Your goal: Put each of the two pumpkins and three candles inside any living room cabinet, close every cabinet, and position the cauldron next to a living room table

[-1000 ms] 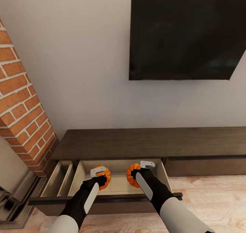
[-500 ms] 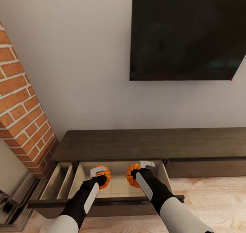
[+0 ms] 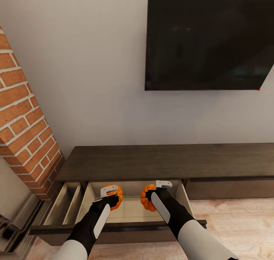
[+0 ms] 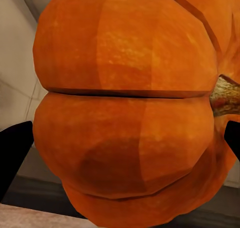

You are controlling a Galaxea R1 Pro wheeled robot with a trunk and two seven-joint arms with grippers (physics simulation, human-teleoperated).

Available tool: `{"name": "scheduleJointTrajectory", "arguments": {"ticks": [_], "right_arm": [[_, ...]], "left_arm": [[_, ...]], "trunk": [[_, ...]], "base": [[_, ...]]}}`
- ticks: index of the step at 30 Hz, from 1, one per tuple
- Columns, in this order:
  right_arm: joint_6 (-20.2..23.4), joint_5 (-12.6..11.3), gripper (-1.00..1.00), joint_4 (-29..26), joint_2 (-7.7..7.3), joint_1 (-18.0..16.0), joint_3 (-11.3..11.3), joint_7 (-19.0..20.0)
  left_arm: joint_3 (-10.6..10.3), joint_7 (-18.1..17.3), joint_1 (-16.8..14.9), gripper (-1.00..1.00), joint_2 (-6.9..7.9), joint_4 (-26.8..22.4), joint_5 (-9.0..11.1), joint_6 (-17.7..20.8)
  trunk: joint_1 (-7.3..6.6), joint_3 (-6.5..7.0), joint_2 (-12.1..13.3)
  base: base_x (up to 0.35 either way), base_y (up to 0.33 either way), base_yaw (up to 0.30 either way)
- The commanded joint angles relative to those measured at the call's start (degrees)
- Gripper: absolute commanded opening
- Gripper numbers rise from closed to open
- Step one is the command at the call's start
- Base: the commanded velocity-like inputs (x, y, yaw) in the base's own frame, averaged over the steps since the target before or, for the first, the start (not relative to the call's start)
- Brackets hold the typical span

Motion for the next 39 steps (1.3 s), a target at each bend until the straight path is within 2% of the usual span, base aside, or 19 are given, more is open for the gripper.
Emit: {"name": "scheduleJointTrajectory", "arguments": {"ticks": [1, 4, 13, 19, 35, 37, 39], "right_arm": [[0.30, -0.40, -1.00, -0.02, 0.00, -0.05, 0.09, -0.47], [0.43, -0.40, -1.00, 0.01, 0.00, -0.05, 0.07, -0.54], [0.26, -0.40, -1.00, 0.02, 0.00, -0.05, 0.06, -0.48], [-0.02, -0.40, -1.00, 0.02, 0.00, -0.05, 0.06, -0.47], [-1.68, -0.23, -1.00, 0.04, 0.00, -0.02, 0.14, -0.47], [-1.71, -0.19, -1.00, 0.03, 0.00, -0.01, 0.15, -0.47], [-1.72, -0.16, -1.00, 0.02, 0.00, -0.03, 0.15, -0.47]], "left_arm": [[-0.13, 0.65, -0.02, -1.00, 0.00, -0.09, 0.49, 0.15], [-0.13, 0.65, -0.02, -1.00, 0.00, -0.09, 0.49, 0.07], [-0.13, 0.65, -0.02, -1.00, 0.00, 0.09, 0.35, -0.11], [-0.13, 0.65, -0.02, -1.00, 0.00, 0.68, 0.17, -3.78], [-0.29, 0.65, -0.02, -1.00, 0.00, 1.40, 0.07, -5.10], [-0.38, 0.65, -0.02, -1.00, 0.00, 1.38, 0.05, -5.30], [-1.46, 0.65, -0.02, -1.00, 0.00, 1.39, 0.05, -5.42]], "trunk": [[0.00, -0.05, -0.03], [0.00, -0.05, -0.03], [1.97, -1.67, -3.64], [3.29, -2.75, -6.04], [6.80, -5.62, -12.46], [6.80, -5.62, -12.46], [6.80, -5.62, -12.46]], "base": [[0.000, 0.000, 0.000], [0.000, 0.000, 0.000], [0.000, 0.000, 0.000], [0.000, 0.000, 0.000], [0.000, 0.000, 0.000], [0.000, 0.000, 0.000], [0.000, 0.000, 0.000]]}}
